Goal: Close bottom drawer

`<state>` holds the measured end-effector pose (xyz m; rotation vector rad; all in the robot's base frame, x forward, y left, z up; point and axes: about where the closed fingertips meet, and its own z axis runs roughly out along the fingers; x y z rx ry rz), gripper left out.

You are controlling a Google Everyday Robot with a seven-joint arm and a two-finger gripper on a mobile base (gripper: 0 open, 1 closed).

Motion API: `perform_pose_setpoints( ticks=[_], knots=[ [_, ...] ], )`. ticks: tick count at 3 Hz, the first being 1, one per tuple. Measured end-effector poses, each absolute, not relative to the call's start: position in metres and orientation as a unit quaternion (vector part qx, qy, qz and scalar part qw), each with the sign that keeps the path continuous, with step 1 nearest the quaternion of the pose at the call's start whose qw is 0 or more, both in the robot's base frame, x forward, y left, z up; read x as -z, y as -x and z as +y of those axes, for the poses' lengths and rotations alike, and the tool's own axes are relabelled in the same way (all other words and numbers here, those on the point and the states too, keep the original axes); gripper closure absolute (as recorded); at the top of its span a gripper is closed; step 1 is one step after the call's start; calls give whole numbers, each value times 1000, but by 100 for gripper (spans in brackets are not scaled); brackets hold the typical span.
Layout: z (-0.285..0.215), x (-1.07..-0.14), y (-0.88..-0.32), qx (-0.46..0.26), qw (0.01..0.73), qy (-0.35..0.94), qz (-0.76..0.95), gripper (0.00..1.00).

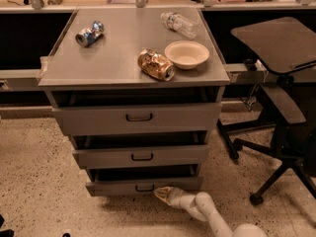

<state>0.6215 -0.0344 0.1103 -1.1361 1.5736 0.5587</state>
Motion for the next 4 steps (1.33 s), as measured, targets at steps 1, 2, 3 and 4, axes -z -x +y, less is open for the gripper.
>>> perform_pose_setpoints(
  ticks=[1,2,3,4],
  knots=[
    [-37,-112,-625,-236,535,475,658,100],
    [-21,-117,-626,-255,542,474,645,100],
    [-7,-122,-628,-274,549,471,634,100],
    [-7,-122,-626,-274,549,471,634,100]
  ],
)
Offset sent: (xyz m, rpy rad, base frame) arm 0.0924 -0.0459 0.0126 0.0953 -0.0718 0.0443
